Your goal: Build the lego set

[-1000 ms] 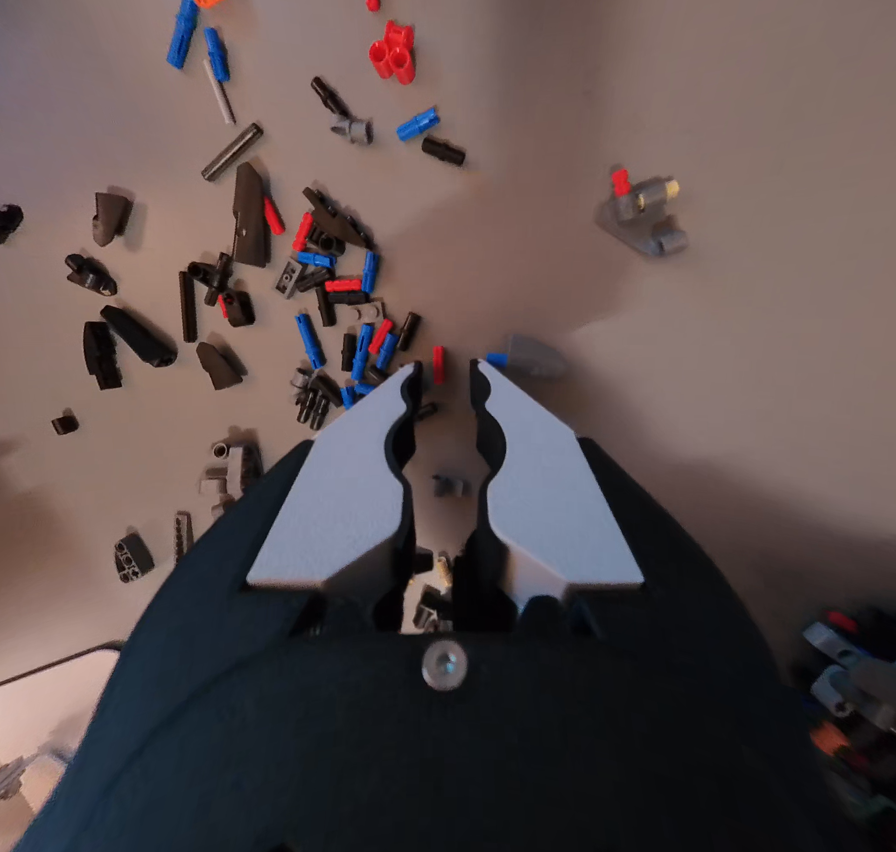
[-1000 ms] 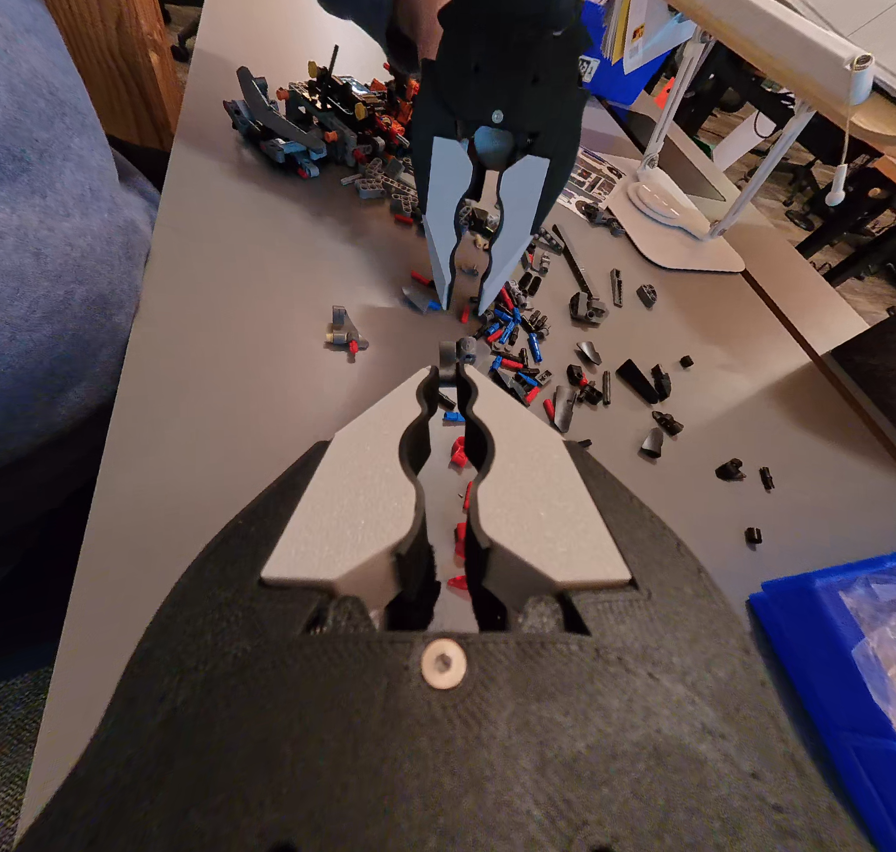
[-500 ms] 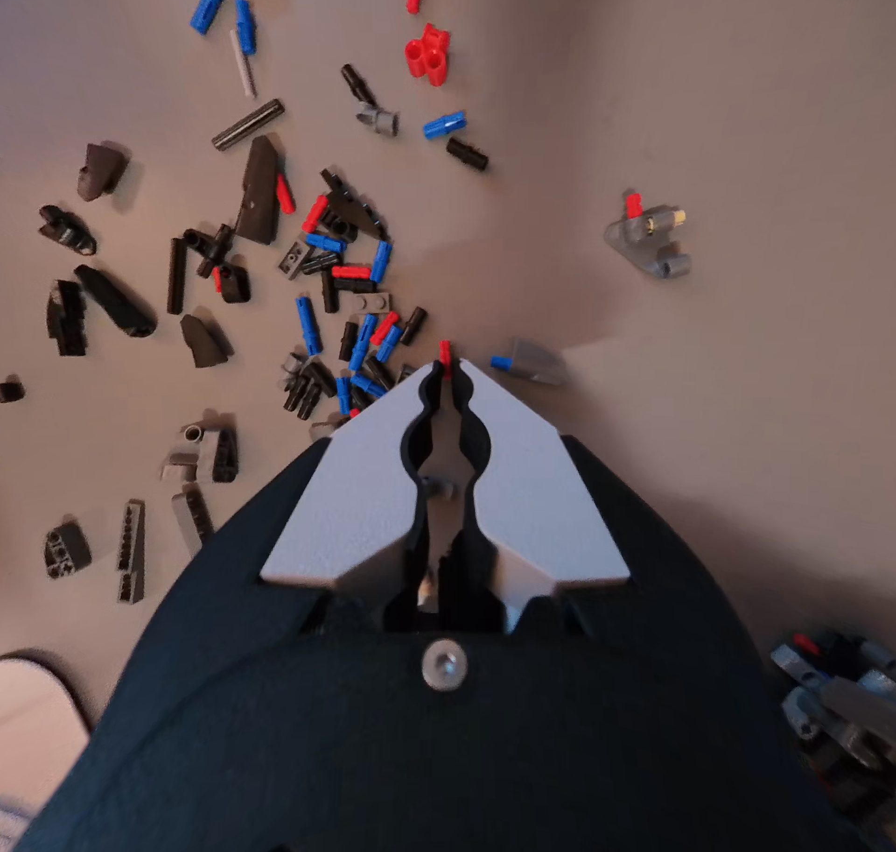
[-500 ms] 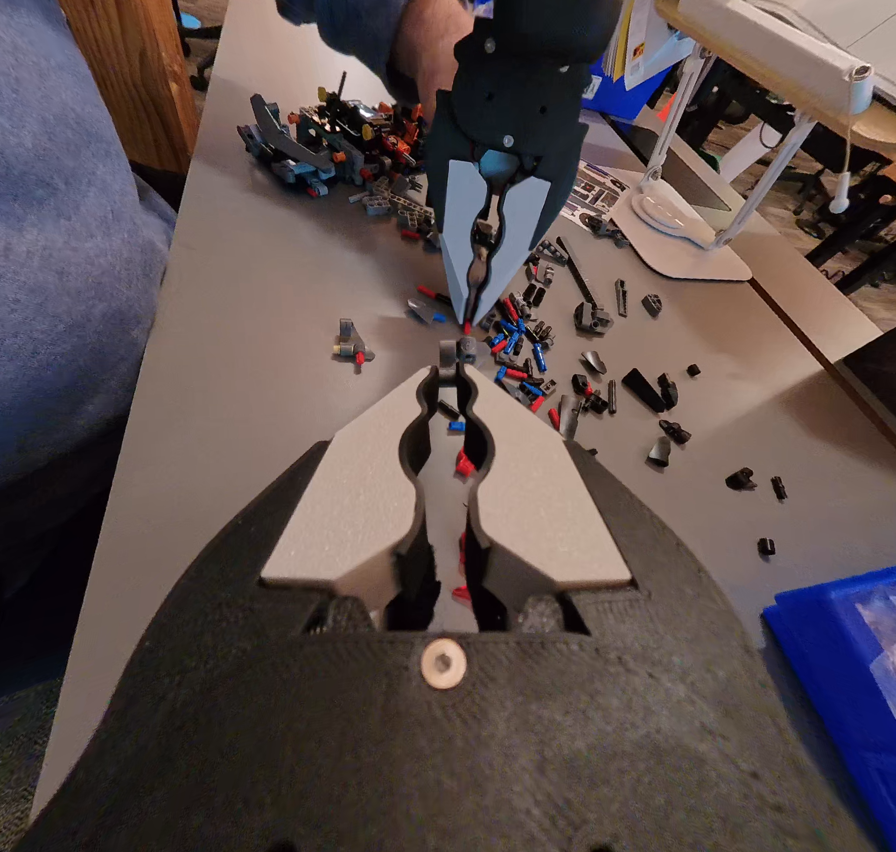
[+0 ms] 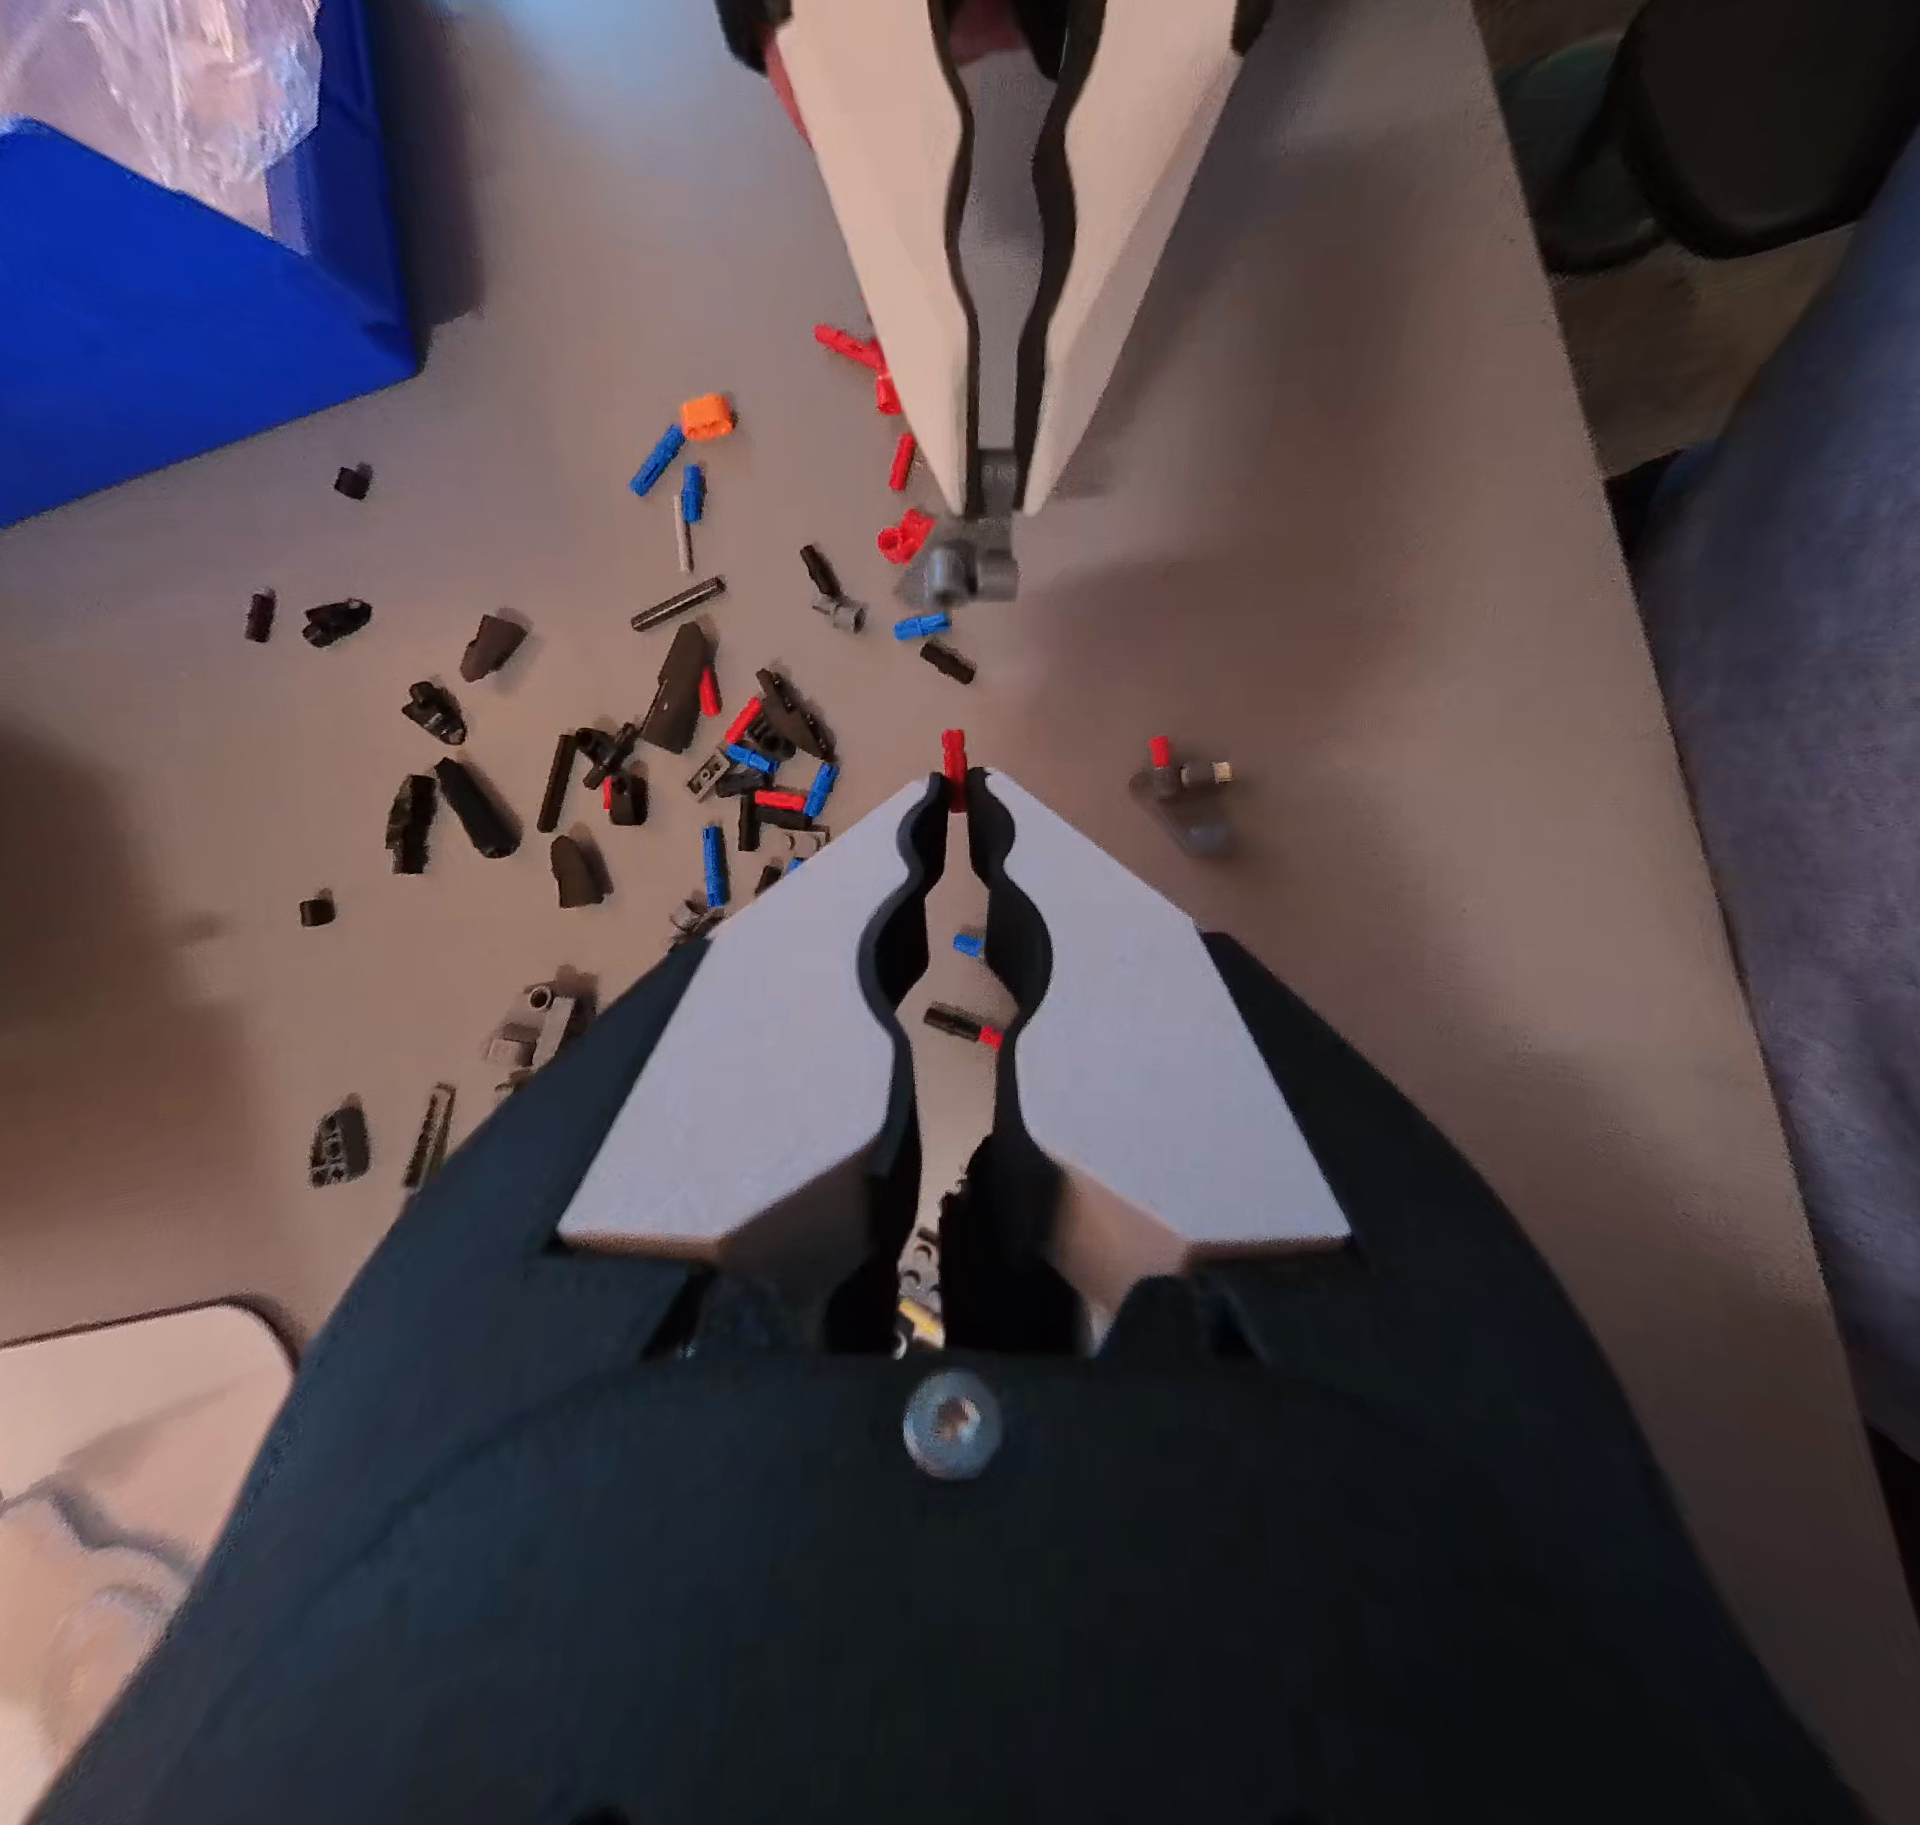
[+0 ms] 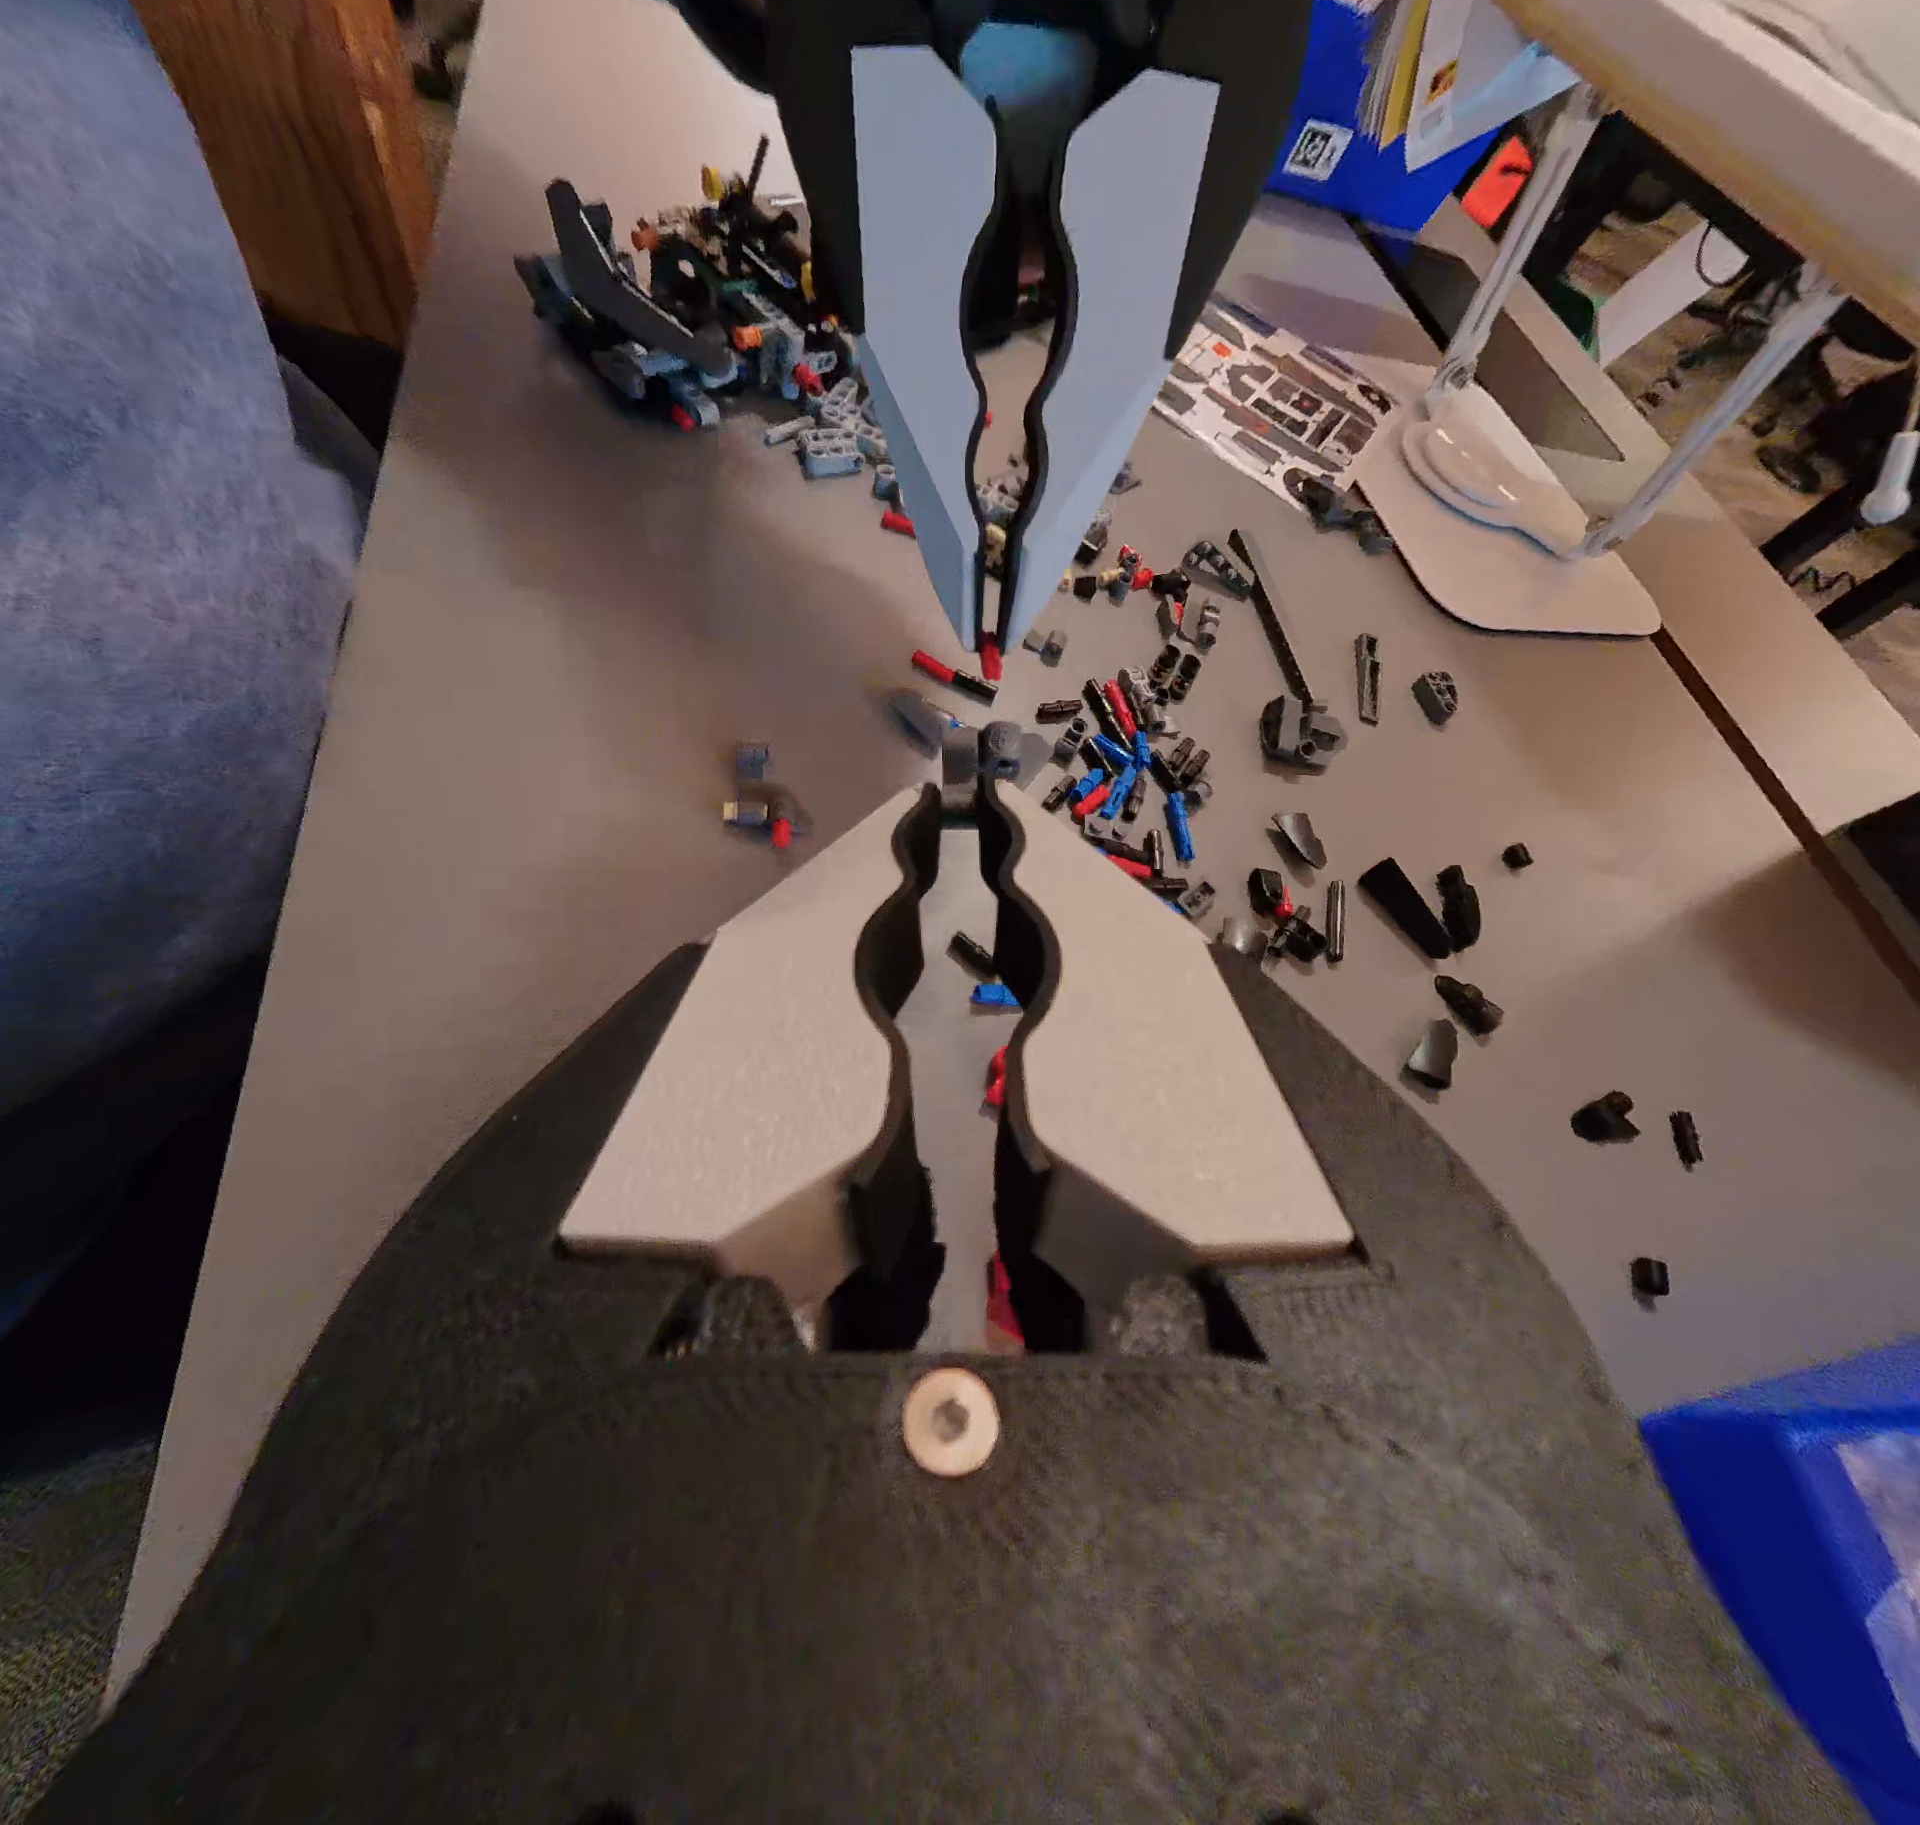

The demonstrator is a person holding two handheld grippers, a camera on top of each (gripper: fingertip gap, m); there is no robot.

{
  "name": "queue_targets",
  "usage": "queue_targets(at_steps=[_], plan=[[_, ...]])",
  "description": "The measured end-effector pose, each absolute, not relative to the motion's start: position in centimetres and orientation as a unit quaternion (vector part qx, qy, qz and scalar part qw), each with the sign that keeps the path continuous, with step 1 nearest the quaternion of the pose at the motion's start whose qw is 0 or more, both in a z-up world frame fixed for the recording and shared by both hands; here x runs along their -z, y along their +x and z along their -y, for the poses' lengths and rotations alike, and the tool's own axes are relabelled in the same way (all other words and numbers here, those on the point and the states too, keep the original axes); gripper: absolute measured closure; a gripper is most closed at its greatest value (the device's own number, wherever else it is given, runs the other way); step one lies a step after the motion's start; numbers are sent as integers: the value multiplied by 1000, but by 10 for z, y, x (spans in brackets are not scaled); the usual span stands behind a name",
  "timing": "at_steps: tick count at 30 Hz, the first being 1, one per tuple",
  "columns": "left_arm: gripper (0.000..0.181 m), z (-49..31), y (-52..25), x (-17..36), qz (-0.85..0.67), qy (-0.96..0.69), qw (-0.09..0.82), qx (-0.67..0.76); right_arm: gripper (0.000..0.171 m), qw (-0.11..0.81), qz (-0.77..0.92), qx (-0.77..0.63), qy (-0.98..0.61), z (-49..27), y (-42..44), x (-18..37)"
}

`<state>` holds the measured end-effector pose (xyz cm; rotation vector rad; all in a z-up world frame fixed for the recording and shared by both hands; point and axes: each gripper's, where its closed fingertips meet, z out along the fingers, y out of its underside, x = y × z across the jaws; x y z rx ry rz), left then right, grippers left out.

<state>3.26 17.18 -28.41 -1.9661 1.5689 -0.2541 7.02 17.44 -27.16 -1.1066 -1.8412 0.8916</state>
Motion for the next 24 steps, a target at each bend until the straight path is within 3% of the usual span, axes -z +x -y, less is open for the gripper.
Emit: queue_targets(at_steps=[24], plan=[[180,-177,34,283,-619,-709,332,-58,167,384,739,-319,-452,-172,53,280]])
